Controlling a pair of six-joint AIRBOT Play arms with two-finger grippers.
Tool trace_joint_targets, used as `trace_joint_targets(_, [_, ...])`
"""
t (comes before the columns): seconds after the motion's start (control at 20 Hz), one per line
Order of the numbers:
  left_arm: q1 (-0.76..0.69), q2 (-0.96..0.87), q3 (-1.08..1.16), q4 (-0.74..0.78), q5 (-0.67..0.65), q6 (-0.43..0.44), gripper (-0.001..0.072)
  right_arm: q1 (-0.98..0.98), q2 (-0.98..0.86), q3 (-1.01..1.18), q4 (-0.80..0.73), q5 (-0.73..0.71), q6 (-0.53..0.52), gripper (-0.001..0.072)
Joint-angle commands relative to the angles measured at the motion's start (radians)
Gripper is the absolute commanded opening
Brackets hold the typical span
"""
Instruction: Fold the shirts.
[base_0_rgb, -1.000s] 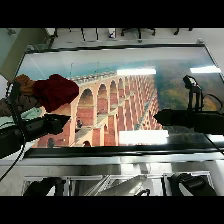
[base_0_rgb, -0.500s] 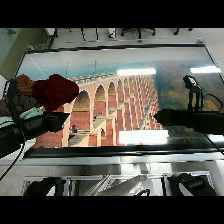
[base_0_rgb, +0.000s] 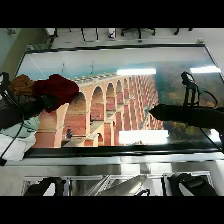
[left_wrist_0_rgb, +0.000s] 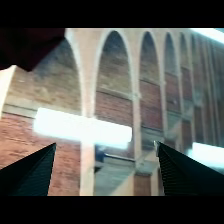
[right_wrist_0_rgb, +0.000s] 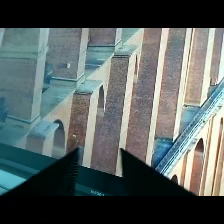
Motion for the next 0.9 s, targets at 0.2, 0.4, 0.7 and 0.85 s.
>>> trace_joint_targets(0.2, [0.248,-0.462,0.066,-0.016,-0.213,0.106,0.0689,-0.001,-0.162,0.0,0.008,0.121,0.001,0.0442])
trace_joint_targets(0.4, [0.231,-0.741,0.248,-0.014,-0.197,0.108,0.0689,-0.001,-0.22,0.0,0.008,0.168,0.0,0.0442])
trace_joint_targets(0.7, [0.198,-0.975,0.482,0.032,-0.036,0.106,0.0665,-0.001,-0.23,0.0,0.008,0.177,0.001,0.044])
trace_joint_targets(0.85, [0.17,-1.027,0.555,0.035,0.069,0.104,0.0015,-0.001,-0.23,0.0,0.015,0.185,0.0,0.0434])
